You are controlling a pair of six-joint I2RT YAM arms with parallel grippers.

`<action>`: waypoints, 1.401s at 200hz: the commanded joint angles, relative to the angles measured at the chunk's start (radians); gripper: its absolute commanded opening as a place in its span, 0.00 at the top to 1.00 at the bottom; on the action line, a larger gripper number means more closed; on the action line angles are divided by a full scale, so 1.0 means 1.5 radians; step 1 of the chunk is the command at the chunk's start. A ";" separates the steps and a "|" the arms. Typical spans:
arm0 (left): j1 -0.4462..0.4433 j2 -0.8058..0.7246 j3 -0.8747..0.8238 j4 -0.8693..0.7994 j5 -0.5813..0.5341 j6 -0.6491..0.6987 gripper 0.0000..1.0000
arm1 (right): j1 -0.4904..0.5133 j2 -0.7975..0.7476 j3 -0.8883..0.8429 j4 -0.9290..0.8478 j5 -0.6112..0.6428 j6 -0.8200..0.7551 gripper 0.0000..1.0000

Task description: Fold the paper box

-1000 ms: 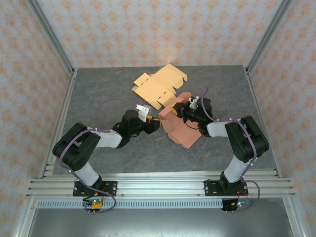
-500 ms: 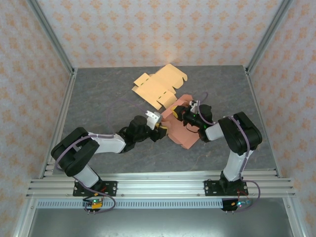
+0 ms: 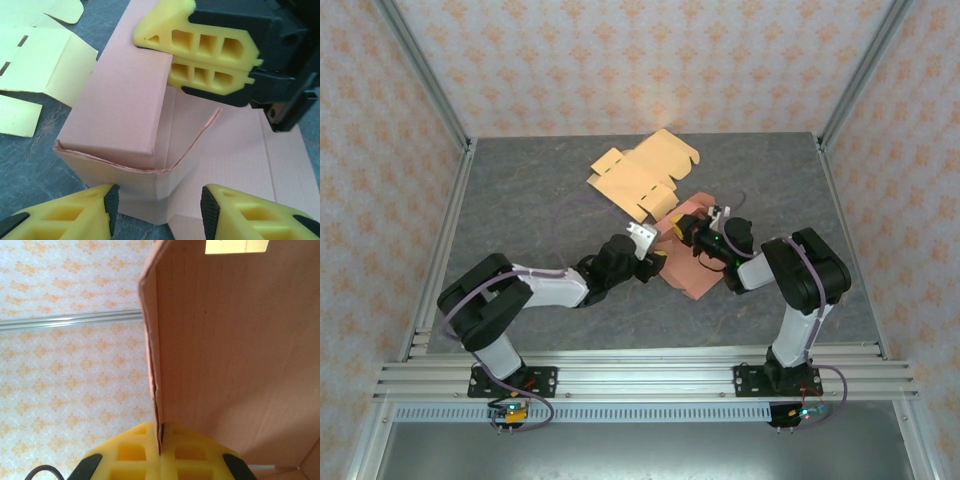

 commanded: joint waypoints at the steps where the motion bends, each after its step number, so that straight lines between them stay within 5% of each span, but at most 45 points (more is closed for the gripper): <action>1: -0.015 0.032 0.035 -0.009 -0.040 0.008 0.50 | -0.002 -0.009 -0.022 0.062 0.032 0.008 1.00; 127: -0.057 0.129 0.128 0.006 -0.156 -0.028 0.54 | 0.029 -0.054 -0.093 0.063 0.139 0.018 1.00; 280: -0.092 0.177 0.144 0.109 -0.254 -0.089 0.45 | 0.063 -0.122 -0.150 0.020 0.249 0.027 1.00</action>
